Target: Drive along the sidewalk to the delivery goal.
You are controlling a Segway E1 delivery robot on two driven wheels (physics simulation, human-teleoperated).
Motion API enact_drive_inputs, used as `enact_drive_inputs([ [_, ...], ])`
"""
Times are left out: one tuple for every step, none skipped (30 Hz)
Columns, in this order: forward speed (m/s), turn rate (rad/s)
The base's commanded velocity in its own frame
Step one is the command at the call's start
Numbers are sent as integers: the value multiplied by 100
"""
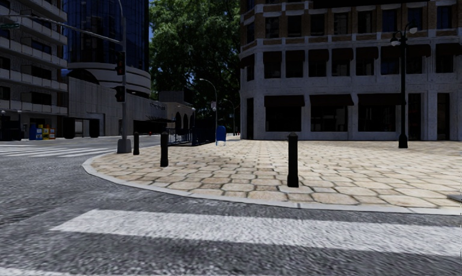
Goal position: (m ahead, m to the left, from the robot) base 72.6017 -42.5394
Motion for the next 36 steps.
enact_drive_inputs([
  [200, 0],
  [200, 0],
  [200, 0],
  [200, 0],
  [200, 0],
  [200, 0],
  [200, 0],
  [200, 0],
  [200, 0],
  [200, 0],
  [200, 0],
  [200, 0],
  [200, 0],
  [200, 0],
  [200, 0],
  [200, 0],
  [200, -14],
  [200, -22],
  [198, -25],
  [198, -25],
  [187, -25],
  [179, -25],
  [176, -25],
  [176, -25],
  [176, -25],
  [175, -24],
  [175, -23],
  [175, -22],
  [174, -22],
  [174, -22],
  [171, -22],
  [166, -22],
  [161, -24],
  [161, -24],
  [157, -25],
  [157, -25],
])
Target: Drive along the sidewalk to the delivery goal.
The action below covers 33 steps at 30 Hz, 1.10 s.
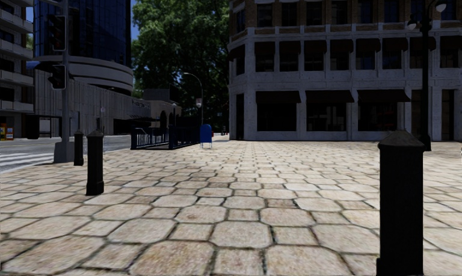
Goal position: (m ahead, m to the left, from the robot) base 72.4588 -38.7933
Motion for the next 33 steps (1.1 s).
enact_drive_inputs([
  [156, -25],
  [156, -25],
  [156, -25],
  [156, -23],
  [156, -23],
  [155, -22],
  [155, -22],
  [155, -22],
  [155, -22],
  [155, -22],
  [155, -19],
  [155, -19],
  [155, -6],
  [155, 0],
  [155, 0],
  [155, 0],
  [155, 0],
  [155, 0],
  [155, 0],
  [155, 0],
  [155, 0],
  [155, 0],
  [155, 0],
  [155, 0],
  [155, 0],
  [155, 0],
  [155, 0],
  [155, 0],
  [155, 0],
  [168, 0],
  [168, 0],
  [200, 0],
  [200, 0],
])
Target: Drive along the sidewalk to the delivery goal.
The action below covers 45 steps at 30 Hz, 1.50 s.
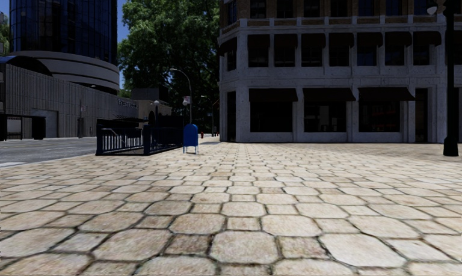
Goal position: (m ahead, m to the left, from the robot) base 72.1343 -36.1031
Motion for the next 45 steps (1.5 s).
enact_drive_inputs([
  [200, 0],
  [200, 0],
  [200, 0],
  [200, 0],
  [200, 0],
  [200, 0],
  [200, 0],
  [200, 0],
  [200, 0],
  [200, 0],
  [200, 0],
  [200, 0],
  [200, 0],
  [200, 0],
  [200, 0],
  [200, 0],
  [200, 0],
  [200, 0],
  [200, 0],
  [200, 0],
  [200, 0],
  [200, 0],
  [200, 0],
  [200, 0],
  [200, 0],
  [200, 0],
  [200, 0],
  [200, 0],
  [200, 0],
  [200, 0],
  [200, 0],
  [200, 0],
  [200, 0],
  [200, 0],
  [200, 0],
  [200, 0],
  [200, 0],
  [200, 0],
  [200, 0],
  [200, 0],
  [200, 0],
  [200, 0],
  [200, 0],
  [200, 0],
  [200, 0],
])
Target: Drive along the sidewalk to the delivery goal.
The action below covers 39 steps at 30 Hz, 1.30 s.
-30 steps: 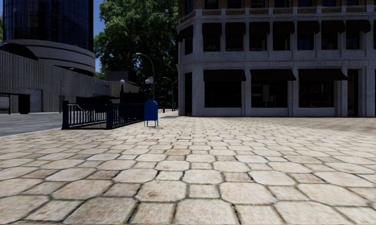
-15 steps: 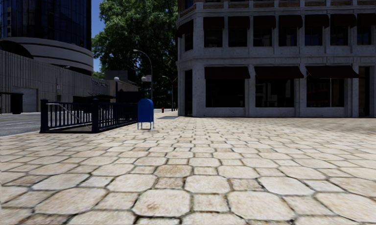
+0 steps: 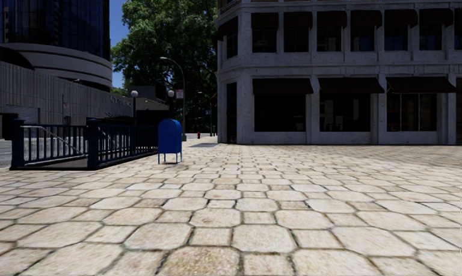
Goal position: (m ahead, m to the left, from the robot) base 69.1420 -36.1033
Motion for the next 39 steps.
enact_drive_inputs([
  [200, 0],
  [200, 0],
  [200, 0],
  [200, 0],
  [200, 0],
  [200, 0],
  [200, 0],
  [200, 0],
  [200, 0],
  [200, 0],
  [200, 0],
  [200, 0],
  [200, 0],
  [200, 0],
  [200, 0],
  [200, 0],
  [200, 0],
  [200, 0],
  [200, 0],
  [200, 0],
  [200, 0],
  [200, 0],
  [200, 0],
  [200, 0],
  [200, 0],
  [200, 0],
  [200, 0],
  [200, 0],
  [200, 0],
  [200, 0],
  [200, 0],
  [200, 0],
  [200, 0],
  [200, 0],
  [200, 0],
  [200, 0],
  [200, 0],
  [200, 0],
  [200, 0],
])
